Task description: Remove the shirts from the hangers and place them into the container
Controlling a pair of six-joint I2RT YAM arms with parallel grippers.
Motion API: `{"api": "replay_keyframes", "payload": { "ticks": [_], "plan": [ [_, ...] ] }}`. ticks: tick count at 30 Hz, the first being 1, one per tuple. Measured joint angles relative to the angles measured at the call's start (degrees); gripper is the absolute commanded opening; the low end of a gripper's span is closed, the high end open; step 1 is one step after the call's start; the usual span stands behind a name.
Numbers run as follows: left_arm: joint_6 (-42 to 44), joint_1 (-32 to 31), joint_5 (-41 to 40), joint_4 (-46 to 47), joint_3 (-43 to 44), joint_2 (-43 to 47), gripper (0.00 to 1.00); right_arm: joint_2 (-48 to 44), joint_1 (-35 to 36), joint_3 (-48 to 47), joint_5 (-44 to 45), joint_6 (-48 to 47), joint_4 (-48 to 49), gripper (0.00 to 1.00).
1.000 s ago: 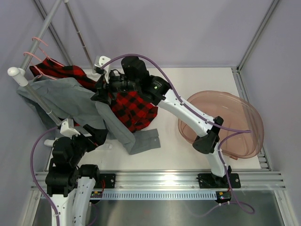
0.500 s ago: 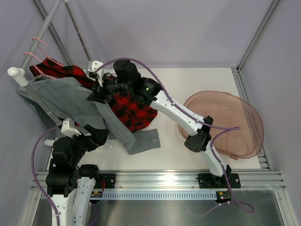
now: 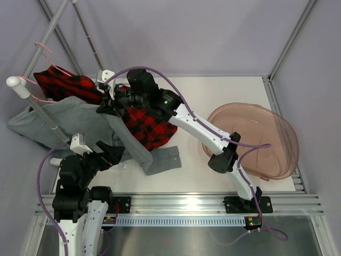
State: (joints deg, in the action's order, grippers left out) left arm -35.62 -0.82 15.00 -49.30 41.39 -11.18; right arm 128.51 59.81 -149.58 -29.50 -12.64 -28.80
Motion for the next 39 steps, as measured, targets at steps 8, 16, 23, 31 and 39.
{"api": "replay_keyframes", "payload": {
  "ticks": [8, 16, 23, 31, 39],
  "plan": [
    [-0.9, 0.0, 2.1, 1.0, -1.8, 0.0, 0.99, 3.0, 0.0, -4.0, 0.6, 1.8, 2.1, 0.00],
    [-0.9, 0.0, 3.2, 1.1, -1.8, 0.0, 0.99, 8.3, -0.3, -8.0, 2.8, 3.5, 10.3, 0.00],
    [-0.9, 0.0, 4.1, 1.3, -3.0, 1.7, 0.99, 8.5, -1.4, -8.0, 2.9, 5.6, 17.3, 0.00],
    [-1.7, 0.0, 5.0, 1.6, -5.1, 2.2, 0.99, 9.5, -1.5, -9.6, 2.3, 8.5, 23.1, 0.00],
    [-2.5, 0.0, 5.4, 2.7, -5.1, 2.6, 0.99, 13.3, -2.6, -11.3, 1.2, 12.3, 28.2, 0.00]
  ]
}}
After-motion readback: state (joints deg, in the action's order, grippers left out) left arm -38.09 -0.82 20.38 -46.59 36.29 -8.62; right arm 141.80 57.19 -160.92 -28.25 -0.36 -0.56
